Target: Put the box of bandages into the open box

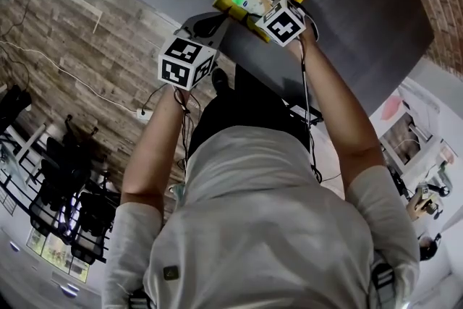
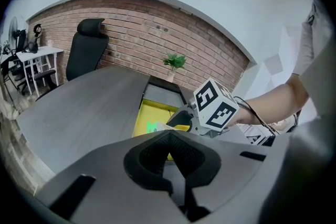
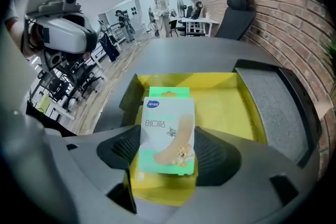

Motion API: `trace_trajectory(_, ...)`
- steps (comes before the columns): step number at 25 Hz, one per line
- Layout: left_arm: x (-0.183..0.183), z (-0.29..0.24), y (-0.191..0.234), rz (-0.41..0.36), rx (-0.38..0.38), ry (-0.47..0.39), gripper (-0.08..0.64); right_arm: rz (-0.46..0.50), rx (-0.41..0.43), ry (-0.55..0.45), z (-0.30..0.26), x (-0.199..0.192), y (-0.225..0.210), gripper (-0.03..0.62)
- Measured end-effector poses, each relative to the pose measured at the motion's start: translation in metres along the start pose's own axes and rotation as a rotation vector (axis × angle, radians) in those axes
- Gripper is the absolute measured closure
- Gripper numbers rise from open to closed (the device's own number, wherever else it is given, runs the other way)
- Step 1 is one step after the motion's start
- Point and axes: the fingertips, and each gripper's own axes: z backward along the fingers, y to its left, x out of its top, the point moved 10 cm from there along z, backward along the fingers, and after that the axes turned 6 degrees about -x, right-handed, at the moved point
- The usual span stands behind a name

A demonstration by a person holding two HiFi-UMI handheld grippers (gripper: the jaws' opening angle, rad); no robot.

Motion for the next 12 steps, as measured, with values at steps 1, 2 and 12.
trace_trajectory(1,0.0,-0.001,0.0,0.002,0.001,0.002,0.543,0.005,-0.015,-0.003,0.001,0.001,-0.001,0.282)
trace_trajectory(2,0.0,-0.002,0.0,0.003,0.002,0.006,0.543,0.007,-0.027,-0.009,0.001,0.002,-0.003,0.282)
trace_trajectory(12,0.002,0.0,-0.005,-0.003,0.019,-0.002,0.543,-0.022,-0.005,-0.038,0.007,0.002,0.001,0.282)
